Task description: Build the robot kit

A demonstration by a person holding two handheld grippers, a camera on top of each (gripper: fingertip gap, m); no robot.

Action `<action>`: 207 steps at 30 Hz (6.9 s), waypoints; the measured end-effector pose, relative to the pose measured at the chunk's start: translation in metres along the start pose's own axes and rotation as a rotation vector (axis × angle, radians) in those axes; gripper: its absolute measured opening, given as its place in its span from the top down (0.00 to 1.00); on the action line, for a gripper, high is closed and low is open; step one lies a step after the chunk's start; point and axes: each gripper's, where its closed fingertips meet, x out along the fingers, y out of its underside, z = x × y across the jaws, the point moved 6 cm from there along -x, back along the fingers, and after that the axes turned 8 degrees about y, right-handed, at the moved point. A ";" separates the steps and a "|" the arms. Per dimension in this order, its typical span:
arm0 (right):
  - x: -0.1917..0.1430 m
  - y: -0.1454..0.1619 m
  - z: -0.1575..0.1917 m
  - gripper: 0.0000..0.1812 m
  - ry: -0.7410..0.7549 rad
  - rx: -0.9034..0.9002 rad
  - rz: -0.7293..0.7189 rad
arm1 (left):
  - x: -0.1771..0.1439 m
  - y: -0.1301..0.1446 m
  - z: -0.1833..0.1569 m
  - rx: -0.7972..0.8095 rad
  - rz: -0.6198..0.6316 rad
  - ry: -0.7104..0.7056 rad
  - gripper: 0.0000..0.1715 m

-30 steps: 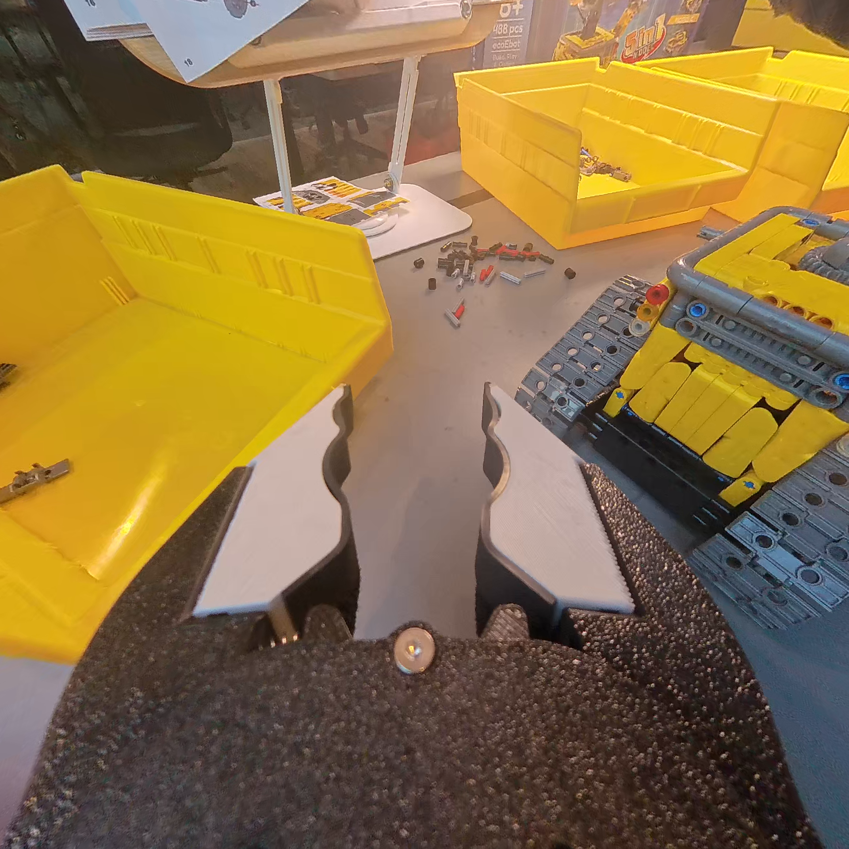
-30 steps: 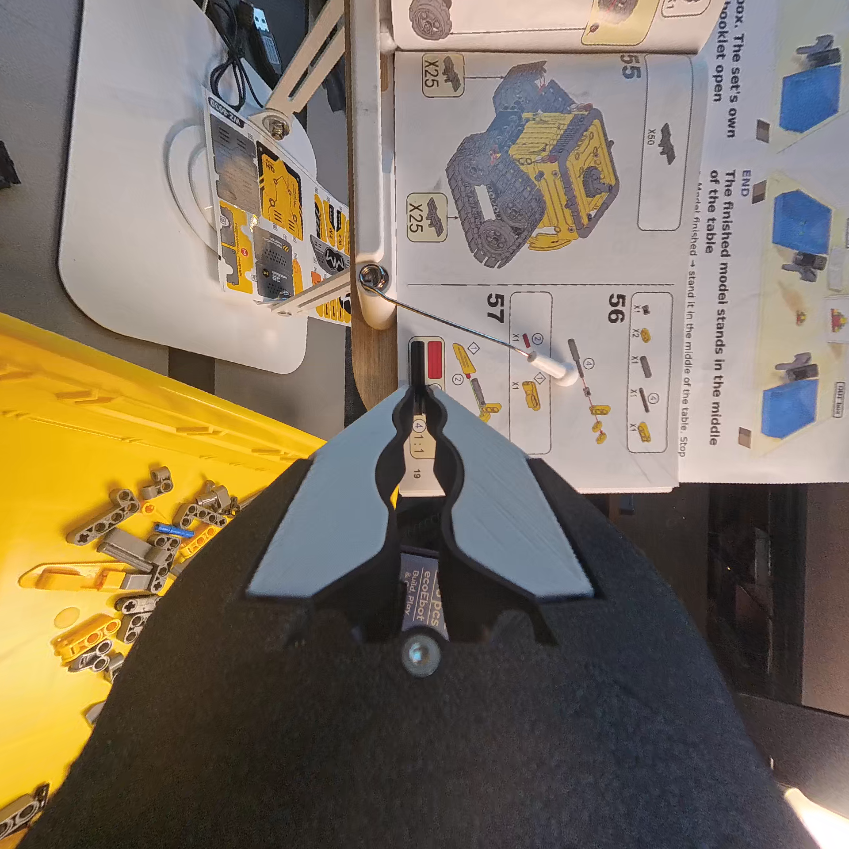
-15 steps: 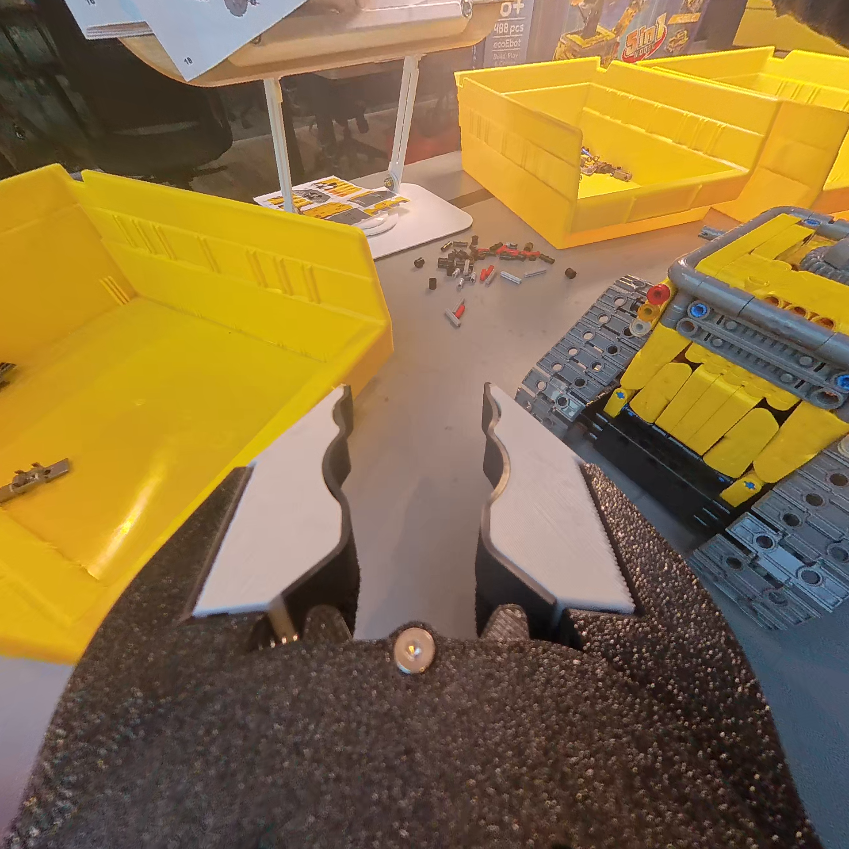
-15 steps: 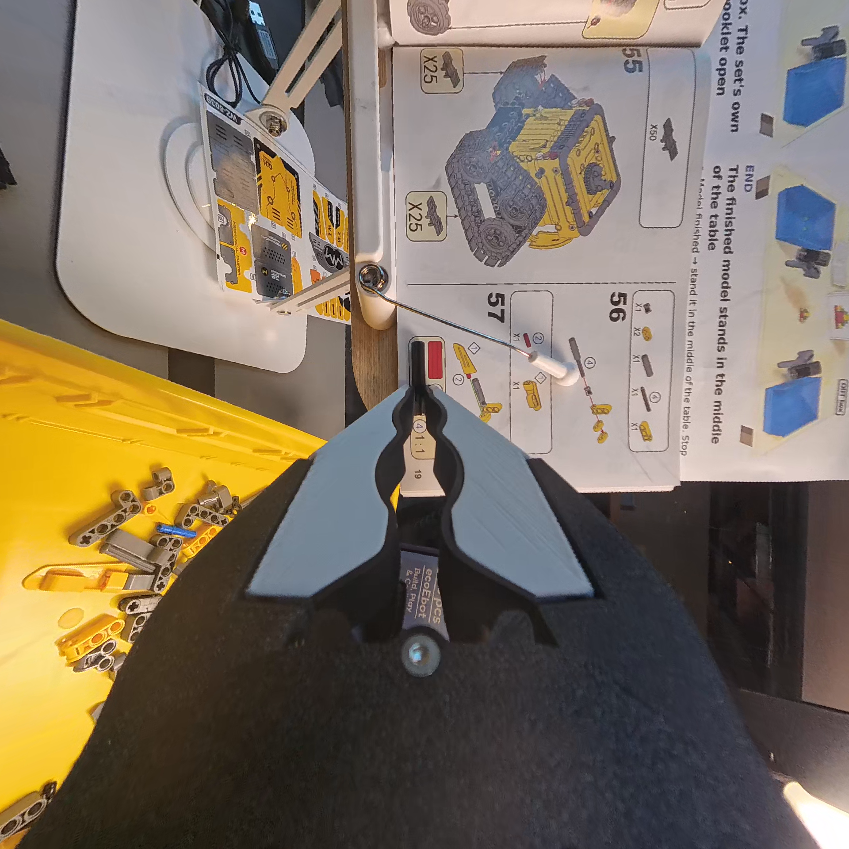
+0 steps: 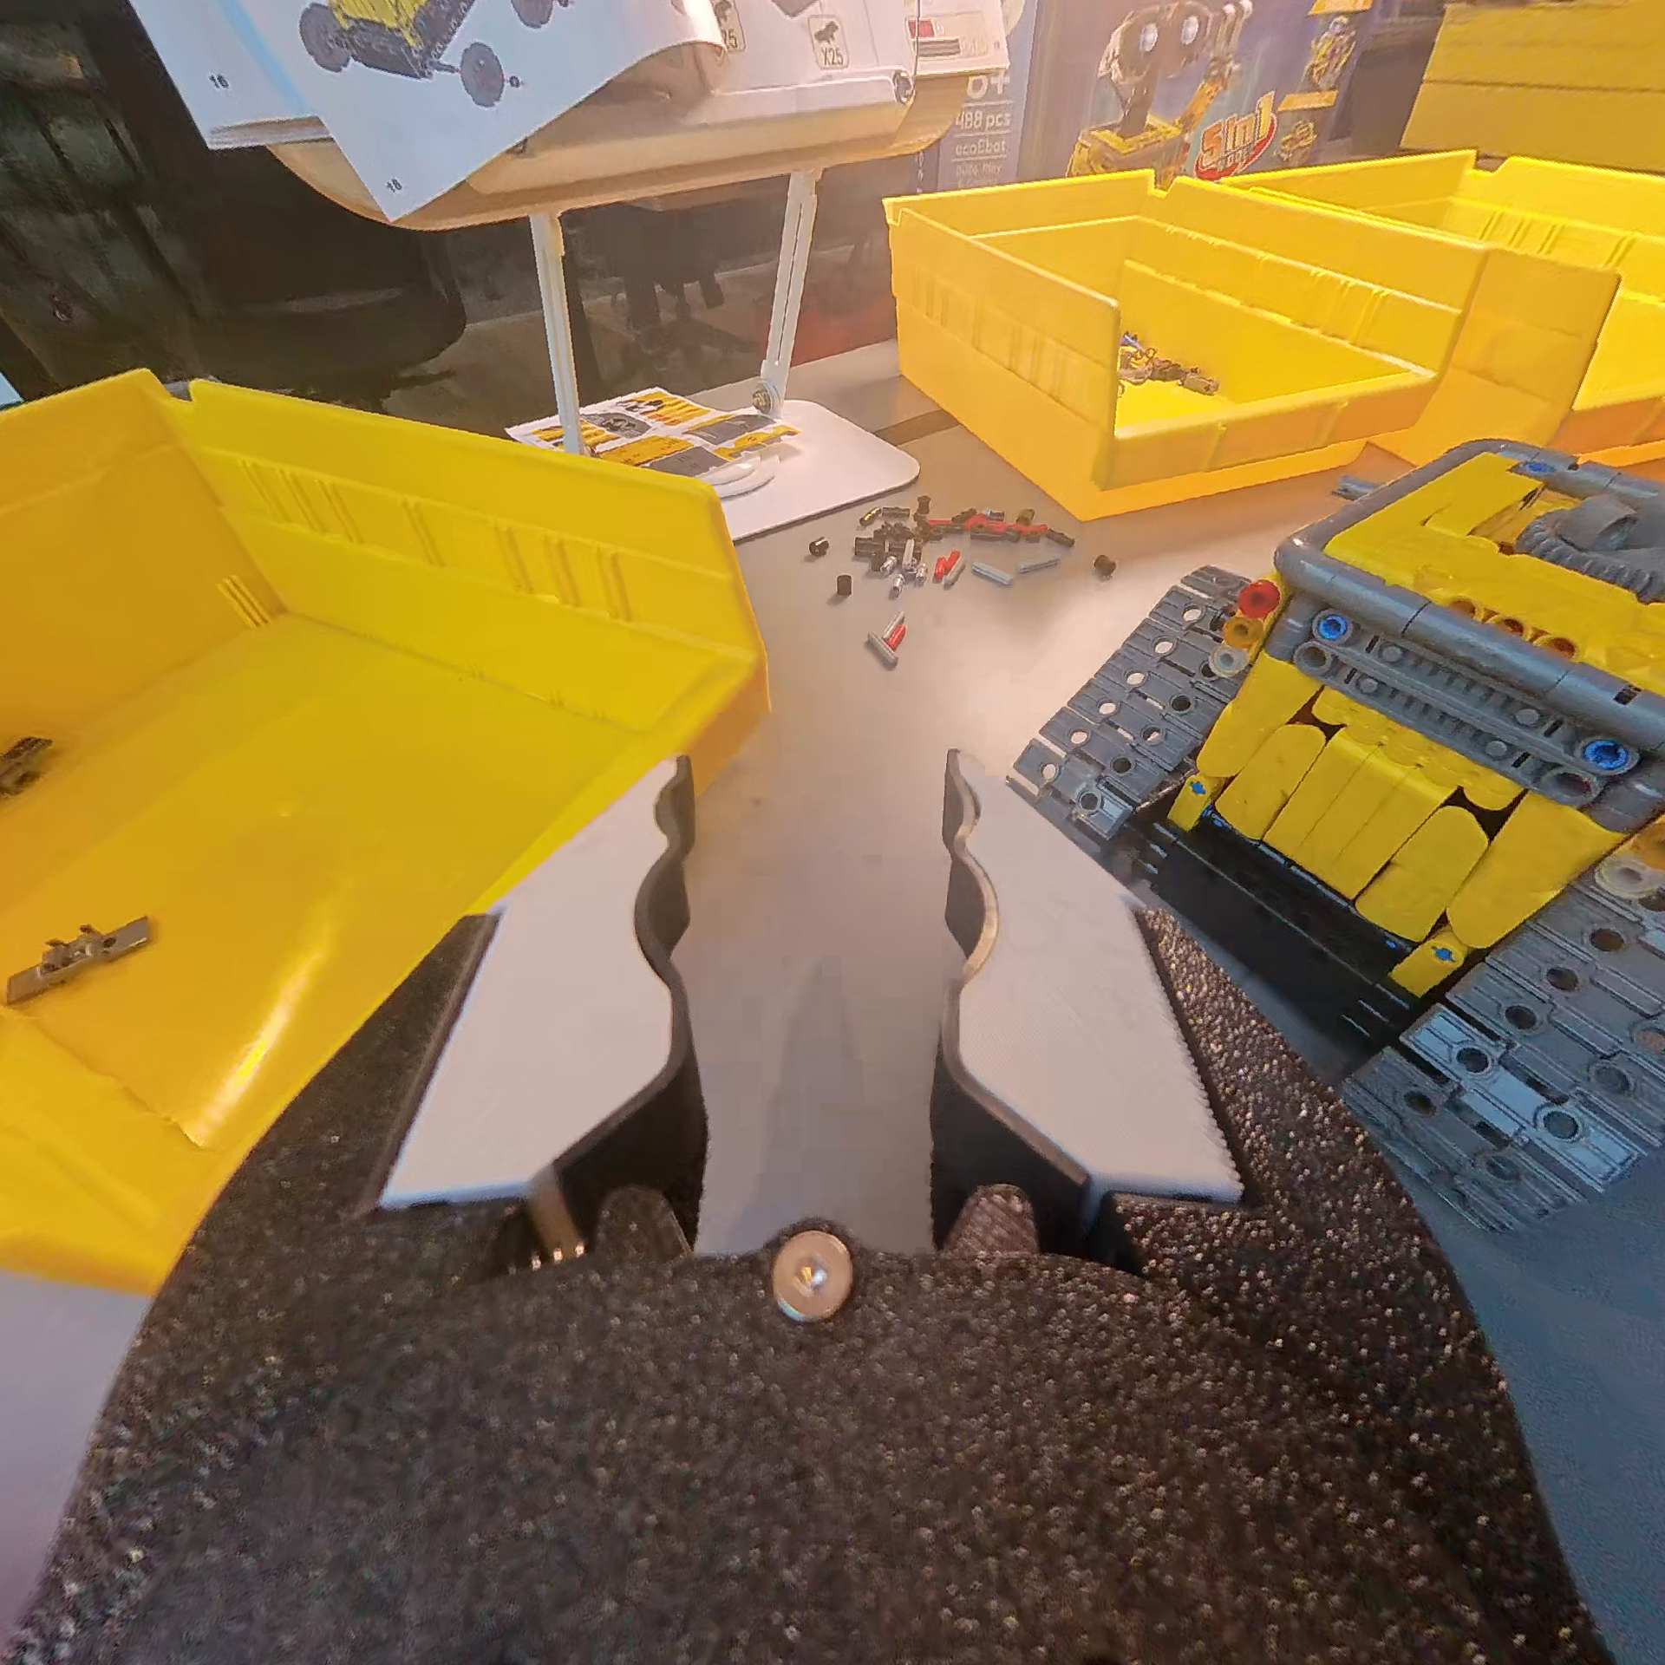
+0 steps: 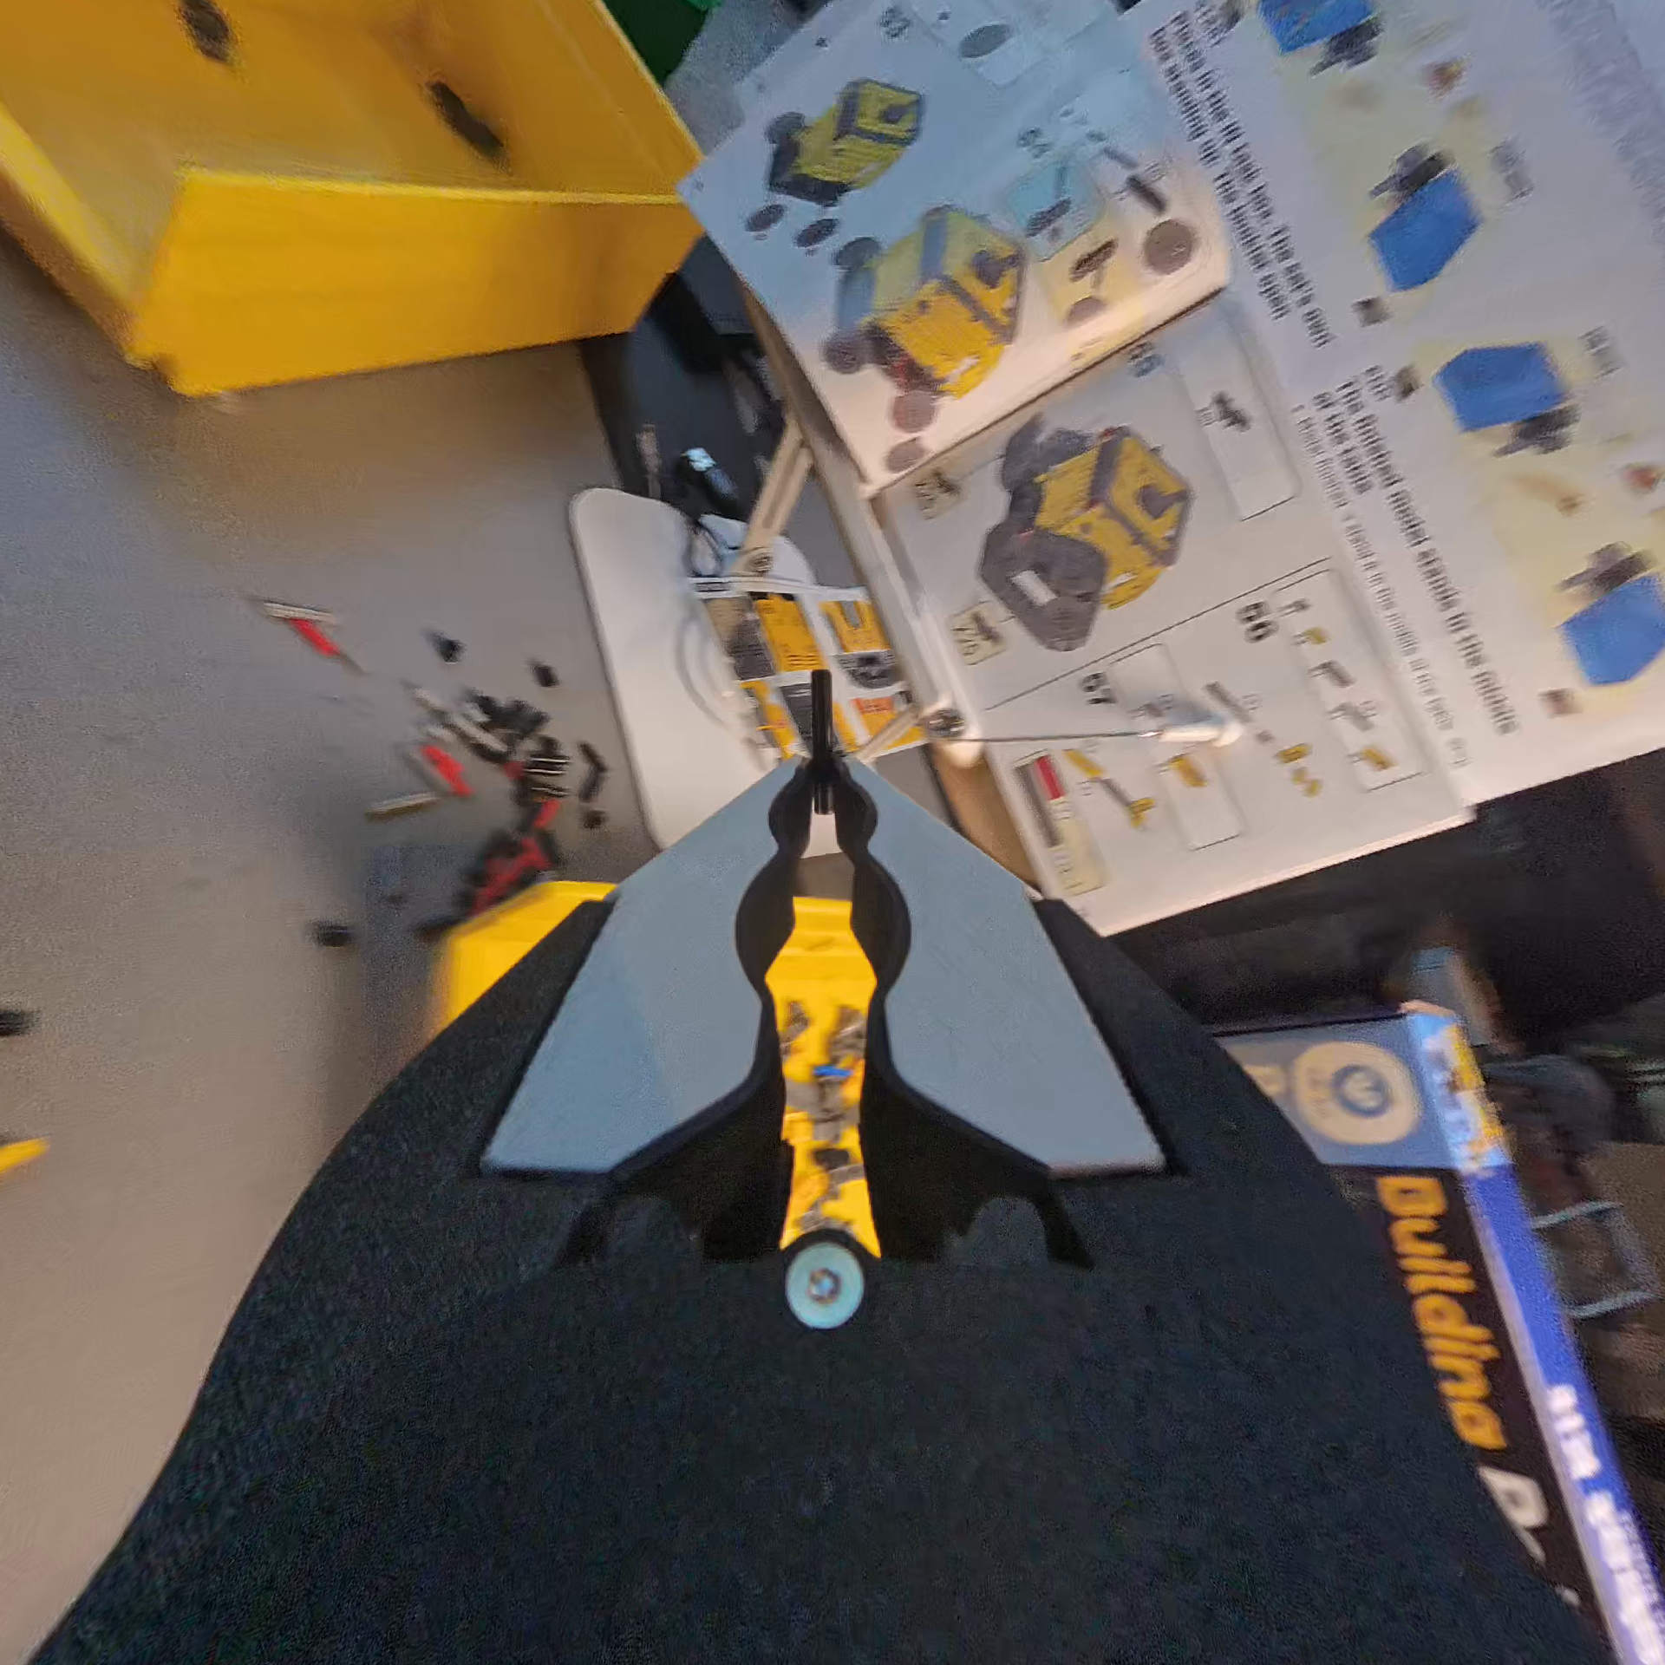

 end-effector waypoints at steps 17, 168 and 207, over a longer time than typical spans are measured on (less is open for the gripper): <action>-0.056 0.092 0.181 0.98 -0.279 0.501 0.531 | -0.008 -0.006 -0.012 0.093 -0.053 0.011 0.69; 0.094 0.051 -0.064 0.98 0.073 -0.391 0.001 | 0.000 0.001 -0.004 0.004 0.001 0.049 0.69; -0.062 0.089 0.211 0.97 -0.353 0.472 0.366 | -0.003 -0.002 -0.017 0.127 -0.017 0.031 0.69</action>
